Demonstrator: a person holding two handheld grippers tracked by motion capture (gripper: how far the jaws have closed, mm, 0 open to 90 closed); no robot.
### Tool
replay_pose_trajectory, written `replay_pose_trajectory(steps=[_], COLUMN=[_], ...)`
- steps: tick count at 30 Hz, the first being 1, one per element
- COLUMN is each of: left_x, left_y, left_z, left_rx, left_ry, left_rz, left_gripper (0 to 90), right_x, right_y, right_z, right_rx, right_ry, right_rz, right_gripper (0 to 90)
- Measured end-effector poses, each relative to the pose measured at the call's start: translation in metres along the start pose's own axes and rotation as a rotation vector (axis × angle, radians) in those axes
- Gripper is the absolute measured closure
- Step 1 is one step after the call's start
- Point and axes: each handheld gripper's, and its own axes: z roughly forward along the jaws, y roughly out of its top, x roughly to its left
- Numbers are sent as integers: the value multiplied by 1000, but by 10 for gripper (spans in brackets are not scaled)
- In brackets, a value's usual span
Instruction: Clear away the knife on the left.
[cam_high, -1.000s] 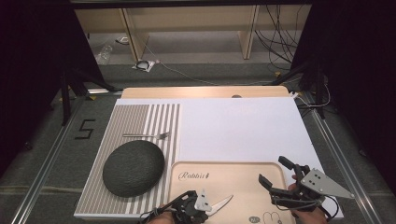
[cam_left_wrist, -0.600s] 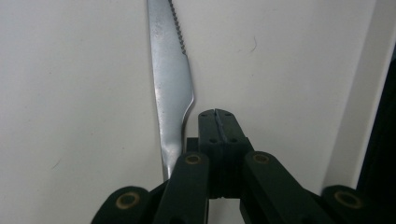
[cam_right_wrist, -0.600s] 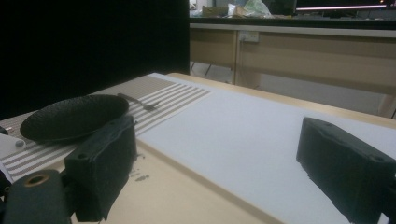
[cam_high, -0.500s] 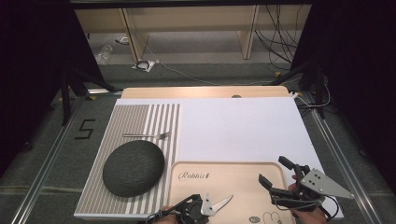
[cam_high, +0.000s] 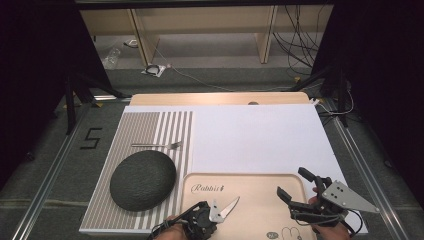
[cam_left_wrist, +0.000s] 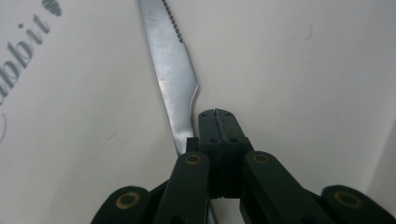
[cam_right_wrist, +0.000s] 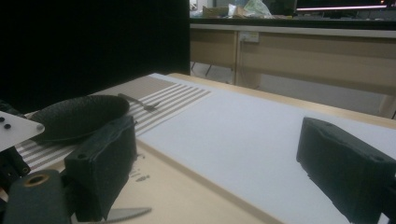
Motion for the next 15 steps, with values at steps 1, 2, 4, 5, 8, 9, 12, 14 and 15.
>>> replay_pose_trajectory(steps=[1,2,4,5,8,9,12,14,15], left_x=[2,3,6,7,10,11,14,15,16], left_y=[-1,-1,-2,-3,-5,-5,-7,-7,-8], left_z=[0,-1,-2,-2,-3,-4,-5,-5,-6], left_rx=[2,1,4,9,13,17,22,24,26], left_ry=[3,7,16,20,25,23,24,25,26], left_rz=[-6,-13,-19,-18,-26,-28,-37,-41,-42], left_gripper=[894,894,894,894,894,894,894,894,894], right_x=[0,0,0,0,0,0,0,0,0], right_y=[0,0,0,0,0,0,0,0,0], right_z=[0,0,0,0,0,-1,-1,-1,-1], right_rx=[0,1,-1,0,-2,1,1,1,1], right_ry=[-1,-1,0,0,0,-1,-1,0,-1], right_rz=[-1,0,1,1,0,1,0,1,0], right_gripper=[129,129,129,129,129,129,128,129,128])
